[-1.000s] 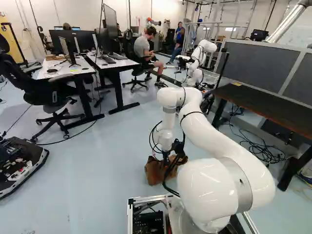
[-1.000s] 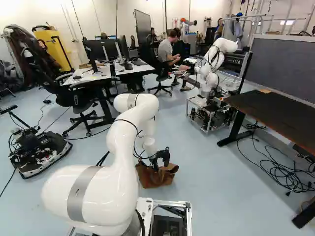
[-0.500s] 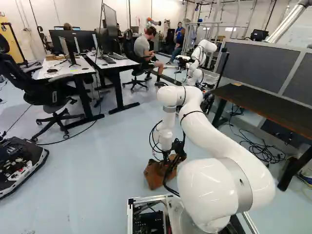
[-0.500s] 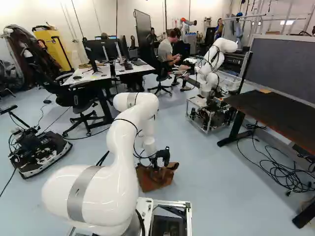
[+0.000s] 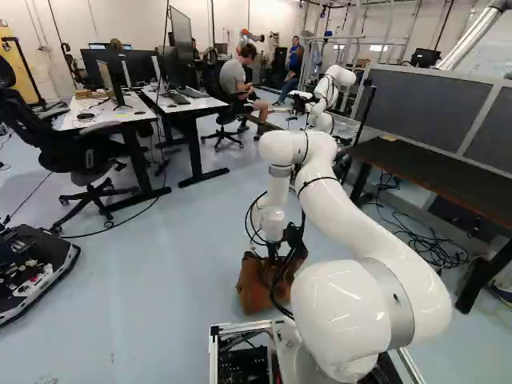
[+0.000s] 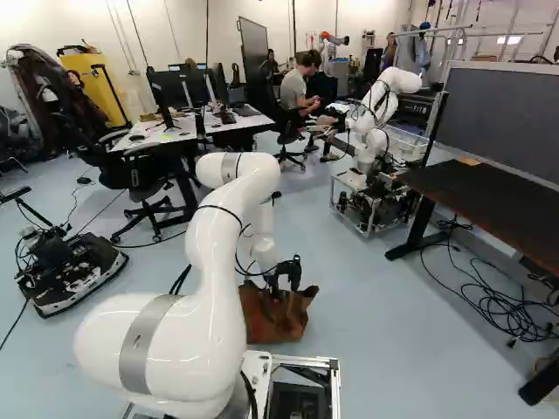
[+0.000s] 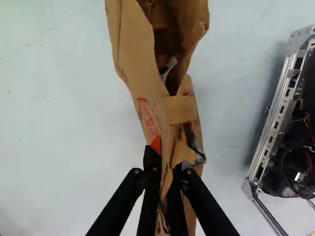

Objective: Pick up the bag on the ground and place it on the table

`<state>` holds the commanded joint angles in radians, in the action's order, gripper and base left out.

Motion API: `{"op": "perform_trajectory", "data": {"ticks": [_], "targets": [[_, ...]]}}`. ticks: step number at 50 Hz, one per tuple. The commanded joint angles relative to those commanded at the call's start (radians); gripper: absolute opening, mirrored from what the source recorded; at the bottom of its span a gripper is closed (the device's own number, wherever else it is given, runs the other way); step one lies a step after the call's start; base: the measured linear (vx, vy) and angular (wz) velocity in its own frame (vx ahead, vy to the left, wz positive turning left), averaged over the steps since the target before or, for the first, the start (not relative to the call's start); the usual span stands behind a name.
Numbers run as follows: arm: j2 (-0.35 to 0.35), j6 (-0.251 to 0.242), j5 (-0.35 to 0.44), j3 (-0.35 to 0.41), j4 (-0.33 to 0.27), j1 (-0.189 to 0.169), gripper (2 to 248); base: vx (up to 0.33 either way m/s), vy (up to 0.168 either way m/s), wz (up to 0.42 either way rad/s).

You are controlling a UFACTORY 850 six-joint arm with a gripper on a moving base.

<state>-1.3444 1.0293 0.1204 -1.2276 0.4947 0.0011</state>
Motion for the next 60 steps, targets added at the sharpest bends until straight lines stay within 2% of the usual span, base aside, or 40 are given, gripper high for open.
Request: {"op": "perform_trajectory", "data": {"ticks": [60], "targets": [[0.226,0.000,0.000,0.155,-0.112,-0.006,21,0.000,0.000,0.000]]}}
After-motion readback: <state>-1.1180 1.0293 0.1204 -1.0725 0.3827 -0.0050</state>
